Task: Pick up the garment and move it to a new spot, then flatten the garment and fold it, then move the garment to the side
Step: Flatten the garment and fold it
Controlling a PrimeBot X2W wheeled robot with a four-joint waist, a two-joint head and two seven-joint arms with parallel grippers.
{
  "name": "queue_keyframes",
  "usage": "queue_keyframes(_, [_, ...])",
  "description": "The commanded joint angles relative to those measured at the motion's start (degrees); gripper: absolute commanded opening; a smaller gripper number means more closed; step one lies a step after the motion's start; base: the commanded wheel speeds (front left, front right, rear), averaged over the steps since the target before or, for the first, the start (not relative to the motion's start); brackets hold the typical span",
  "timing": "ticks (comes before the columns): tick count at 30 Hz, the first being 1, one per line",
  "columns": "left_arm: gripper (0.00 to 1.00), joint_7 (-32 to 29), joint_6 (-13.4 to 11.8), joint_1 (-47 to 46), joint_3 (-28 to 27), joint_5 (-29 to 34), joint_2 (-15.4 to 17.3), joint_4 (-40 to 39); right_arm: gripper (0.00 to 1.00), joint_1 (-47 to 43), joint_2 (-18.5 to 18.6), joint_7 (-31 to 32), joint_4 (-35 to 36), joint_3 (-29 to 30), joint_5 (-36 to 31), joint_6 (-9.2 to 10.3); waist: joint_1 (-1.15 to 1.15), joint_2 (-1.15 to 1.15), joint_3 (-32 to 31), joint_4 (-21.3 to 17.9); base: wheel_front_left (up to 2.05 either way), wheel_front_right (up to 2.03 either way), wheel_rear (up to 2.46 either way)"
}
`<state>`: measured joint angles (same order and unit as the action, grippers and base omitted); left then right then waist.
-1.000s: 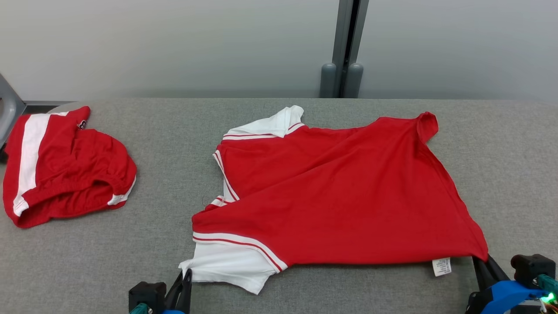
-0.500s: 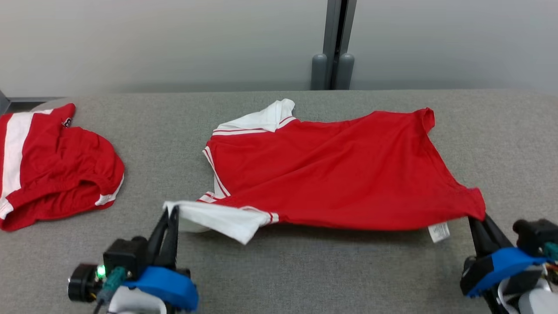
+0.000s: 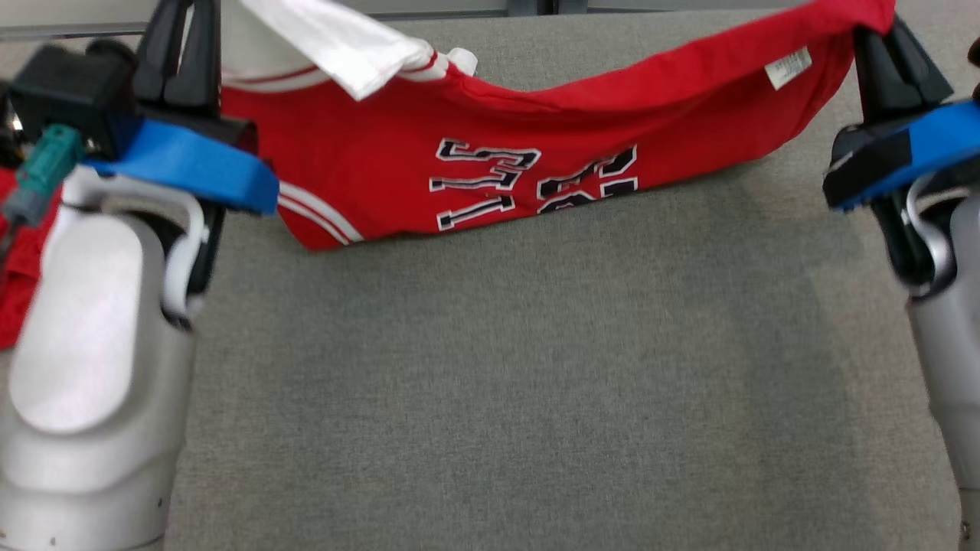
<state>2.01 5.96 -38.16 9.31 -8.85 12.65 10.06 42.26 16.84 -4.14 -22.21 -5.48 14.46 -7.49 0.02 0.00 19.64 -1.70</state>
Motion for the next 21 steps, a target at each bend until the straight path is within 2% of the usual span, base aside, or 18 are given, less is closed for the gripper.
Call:
queue_keyframes(1, [0.0, -0.03, 0.44, -5.63, 0.22, -0.09, 0.57, 1.65, 0.0, 5.33, 0.25, 0.27, -1.86, -1.17, 0.64, -0.01, -0.02, 0.0, 3.55, 1.21, 0.0, 0.0, 0.0])
queue_keyframes(8, [0.0, -0.02, 1.14, -26.73, 1.02, -0.97, 2.22, 11.8, 0.0, 26.97, 0.52, -0.7, -13.14, -5.14, 2.82, 0.0, -0.02, 0.0, 9.26, -0.58, 0.0, 0.0, 0.0])
queue_keyframes(12, [0.0, 0.51, 1.3, -36.65, 2.52, -0.24, 2.96, 17.64, 0.0, 36.92, -0.7, -2.11, -20.36, -5.64, 3.7, -0.01, -0.02, 0.0, 9.62, -1.7, 0.0, 0.0, 0.0])
queue_keyframes(15, [0.0, 0.53, 1.45, -42.88, 3.83, -0.63, 2.2, 21.22, 0.0, 43.28, -1.38, -3.36, -25.42, -5.61, 4.0, -0.01, -0.02, 0.0, 9.58, -2.16, 0.0, 0.0, 0.0])
queue_keyframes(18, [0.0, 1.75, 1.5, -48.43, 4.8, -0.5, 2.82, 24.43, 0.0, 48.49, -2.2, -5.88, -29.11, -5.28, 4.45, -0.01, -0.02, 0.0, 8.95, -2.76, 0.0, 0.0, 0.0])
queue_keyframes(21, [0.0, 2.44, 1.57, -51.48, 6.32, -0.77, 2.41, 26.91, 0.0, 51.75, -3.11, -7.35, -31.81, -5.7, 4.98, -0.01, -0.02, 0.0, 8.82, -2.99, 0.0, 0.0, 0.0])
